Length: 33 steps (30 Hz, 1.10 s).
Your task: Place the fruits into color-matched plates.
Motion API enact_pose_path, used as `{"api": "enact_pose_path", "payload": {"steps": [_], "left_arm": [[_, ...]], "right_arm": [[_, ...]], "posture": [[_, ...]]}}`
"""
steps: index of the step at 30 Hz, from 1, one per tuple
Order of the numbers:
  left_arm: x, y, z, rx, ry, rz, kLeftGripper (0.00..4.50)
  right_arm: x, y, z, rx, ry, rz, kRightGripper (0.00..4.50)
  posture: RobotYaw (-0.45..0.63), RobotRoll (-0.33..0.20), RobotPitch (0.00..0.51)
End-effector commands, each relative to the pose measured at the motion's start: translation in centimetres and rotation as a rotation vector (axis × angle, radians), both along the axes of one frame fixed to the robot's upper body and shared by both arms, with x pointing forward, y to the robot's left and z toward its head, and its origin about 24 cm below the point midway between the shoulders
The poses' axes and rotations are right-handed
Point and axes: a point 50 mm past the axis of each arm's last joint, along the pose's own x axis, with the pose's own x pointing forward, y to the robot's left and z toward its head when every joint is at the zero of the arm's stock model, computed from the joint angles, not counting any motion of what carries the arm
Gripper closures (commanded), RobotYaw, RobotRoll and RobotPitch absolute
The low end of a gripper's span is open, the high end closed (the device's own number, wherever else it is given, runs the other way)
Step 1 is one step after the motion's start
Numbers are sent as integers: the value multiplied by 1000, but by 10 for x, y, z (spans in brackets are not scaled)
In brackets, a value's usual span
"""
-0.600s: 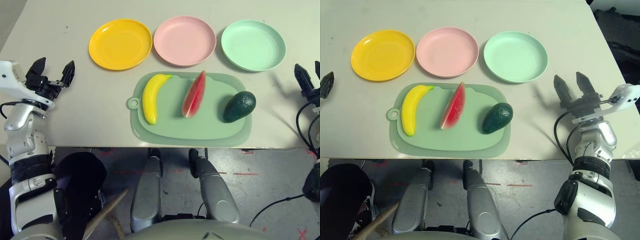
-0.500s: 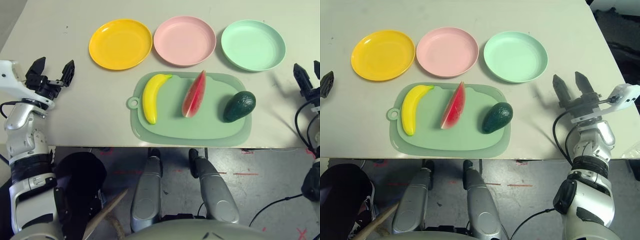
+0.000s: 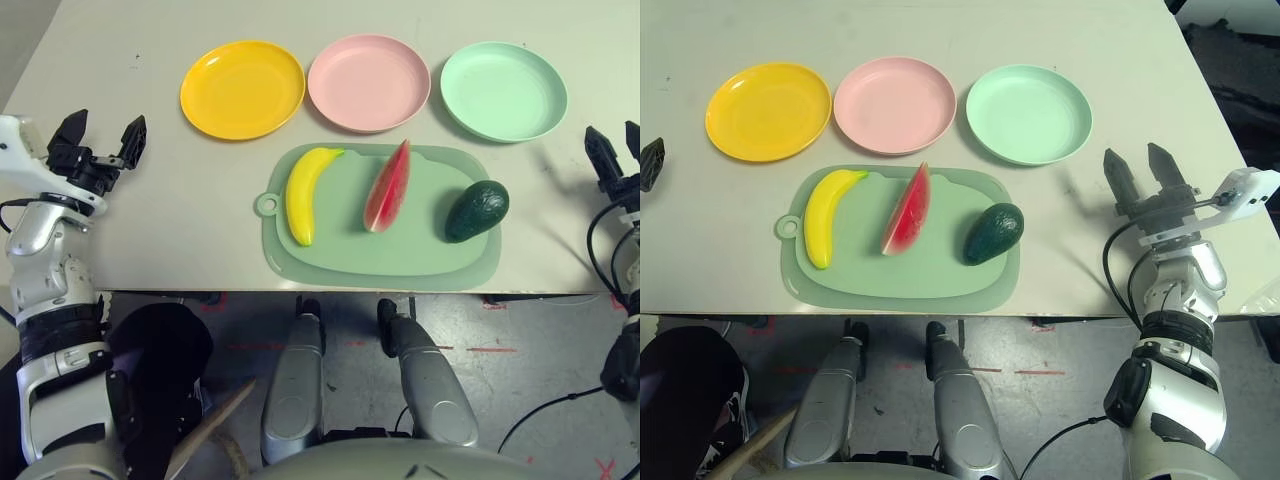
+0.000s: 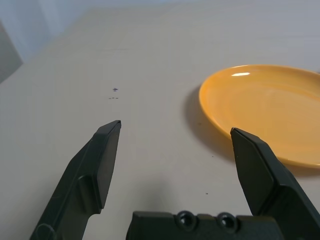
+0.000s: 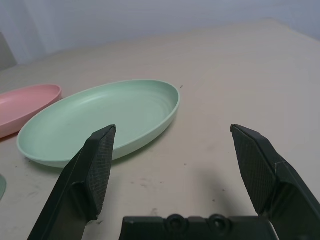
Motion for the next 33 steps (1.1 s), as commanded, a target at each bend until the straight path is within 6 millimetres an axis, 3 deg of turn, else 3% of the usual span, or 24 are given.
{"api": "enact_pose_path", "payload": {"steps": [1,4,9,13,16,19,22,29,33], "left_arm": [[-6,-9,-1,17,48,-267,30],[-15,-28,8,47,83,-643,30],[-23,-51,21,142,180,-1021,30],[-24,-60,23,236,225,-1138,30],[-25,-71,19,330,276,-1216,30],[-25,-81,17,405,293,-1263,30],[-24,-85,17,464,287,-1281,30],[-20,-91,17,549,279,-1301,30],[-19,-89,19,557,279,-1297,30]], "right_arm": [[-9,-7,-1,-28,15,13,0],[-16,-5,10,-102,24,87,0],[-33,10,46,-358,146,330,0],[-38,16,76,-522,226,414,0],[-34,29,112,-721,283,480,0],[-25,56,153,-957,298,568,0],[-19,89,178,-1149,290,654,0],[-11,145,186,-1571,229,742,0],[-11,157,182,-1700,213,780,0]], "posture": [[46,0,400],[31,0,404],[-2,0,412],[-31,0,412],[-44,0,411],[-77,0,403],[-98,0,398],[-103,0,391],[-101,0,390]]}}
